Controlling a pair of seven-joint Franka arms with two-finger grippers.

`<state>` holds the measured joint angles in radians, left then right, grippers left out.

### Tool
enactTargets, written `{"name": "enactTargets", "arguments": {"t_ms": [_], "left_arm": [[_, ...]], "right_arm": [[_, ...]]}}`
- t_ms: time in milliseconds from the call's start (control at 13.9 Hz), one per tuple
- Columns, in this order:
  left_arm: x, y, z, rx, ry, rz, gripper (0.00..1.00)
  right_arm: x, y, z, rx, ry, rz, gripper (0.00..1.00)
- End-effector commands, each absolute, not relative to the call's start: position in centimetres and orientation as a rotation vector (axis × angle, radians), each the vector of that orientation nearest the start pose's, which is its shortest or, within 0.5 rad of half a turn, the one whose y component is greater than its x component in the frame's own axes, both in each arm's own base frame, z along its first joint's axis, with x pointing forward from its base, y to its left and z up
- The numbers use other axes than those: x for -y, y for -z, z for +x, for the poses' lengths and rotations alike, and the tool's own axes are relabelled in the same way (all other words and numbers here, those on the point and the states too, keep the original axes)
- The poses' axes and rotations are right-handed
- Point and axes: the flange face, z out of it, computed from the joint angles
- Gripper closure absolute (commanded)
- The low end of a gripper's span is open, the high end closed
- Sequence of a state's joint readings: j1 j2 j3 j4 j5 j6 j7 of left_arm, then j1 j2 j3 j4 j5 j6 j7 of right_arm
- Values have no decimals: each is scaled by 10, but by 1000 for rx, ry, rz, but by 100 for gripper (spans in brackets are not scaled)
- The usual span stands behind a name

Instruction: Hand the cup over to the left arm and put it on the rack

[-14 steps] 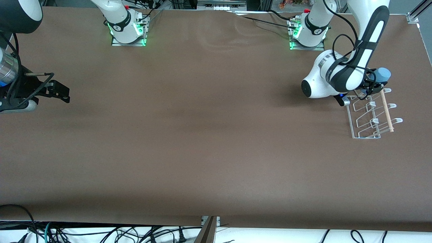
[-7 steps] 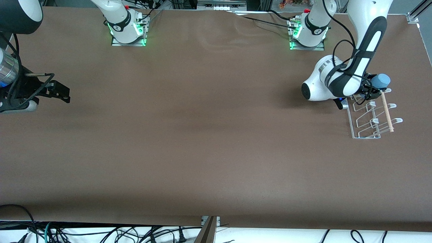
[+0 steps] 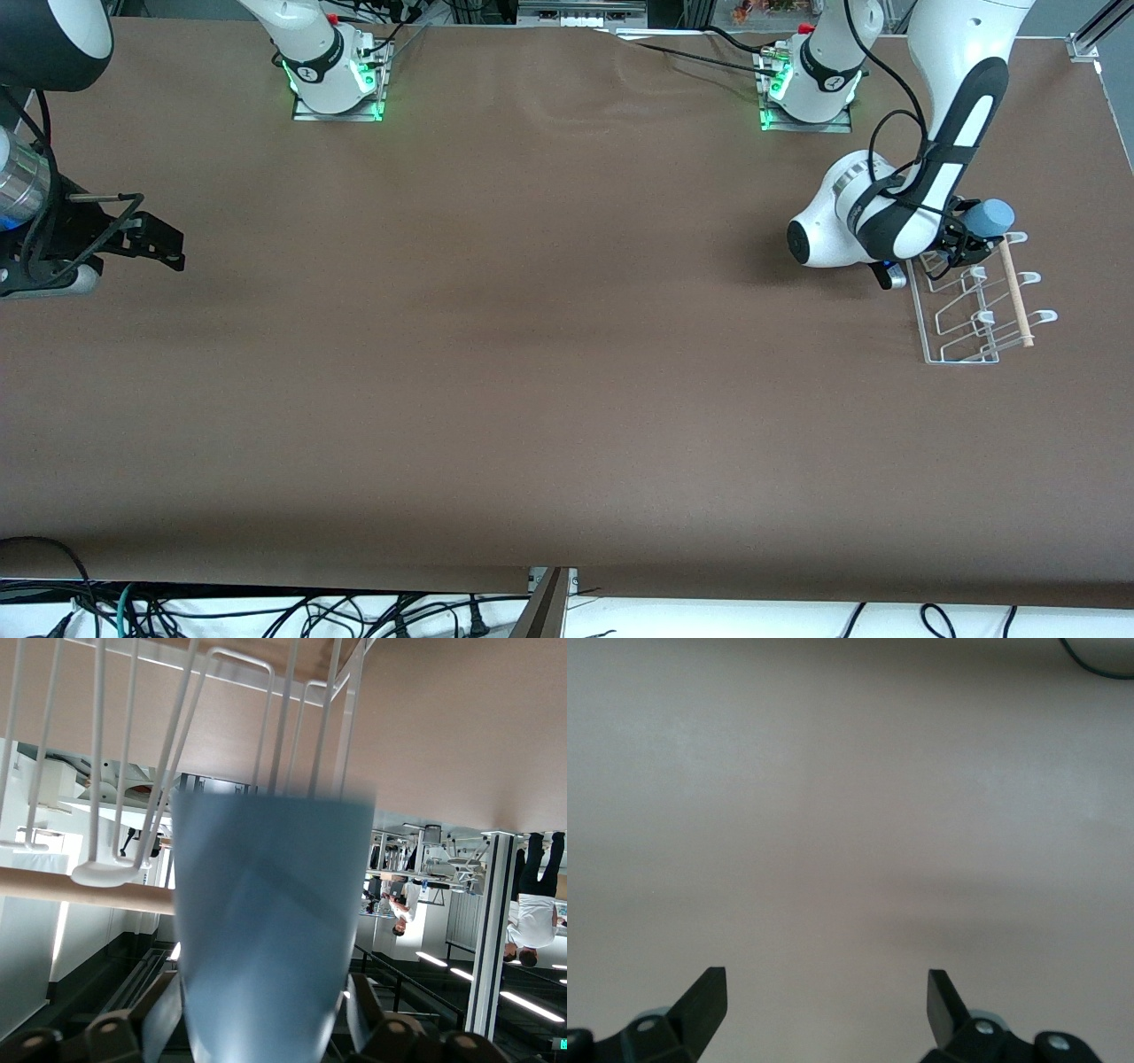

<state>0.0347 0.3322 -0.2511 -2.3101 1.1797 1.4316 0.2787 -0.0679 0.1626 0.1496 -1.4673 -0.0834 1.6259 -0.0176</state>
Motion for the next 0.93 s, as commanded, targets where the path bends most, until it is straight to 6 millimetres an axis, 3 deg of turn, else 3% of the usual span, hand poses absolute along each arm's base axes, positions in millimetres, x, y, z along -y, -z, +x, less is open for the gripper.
{"name": "enactTargets", "arguments": {"t_ms": [0, 215, 359, 574, 861], "left_arm": [[-14, -222, 452, -1041, -1139, -1519, 0], [-13, -235, 461, -1013, -1116, -1536, 0], [-13, -260, 478, -949, -1091, -1574, 0], [-6, -313, 499, -799, -1073, -1765, 0], [10, -397, 538, -544, -1026, -2213, 0]], "right_arm": [[-31, -586, 604, 177, 4, -3181, 0], [-31, -586, 604, 177, 1, -3181, 0], [-31, -586, 604, 177, 4, -3181, 0], [-29, -586, 604, 174, 4, -3181, 0], [-29, -586, 605, 175, 1, -3180, 0]]}}
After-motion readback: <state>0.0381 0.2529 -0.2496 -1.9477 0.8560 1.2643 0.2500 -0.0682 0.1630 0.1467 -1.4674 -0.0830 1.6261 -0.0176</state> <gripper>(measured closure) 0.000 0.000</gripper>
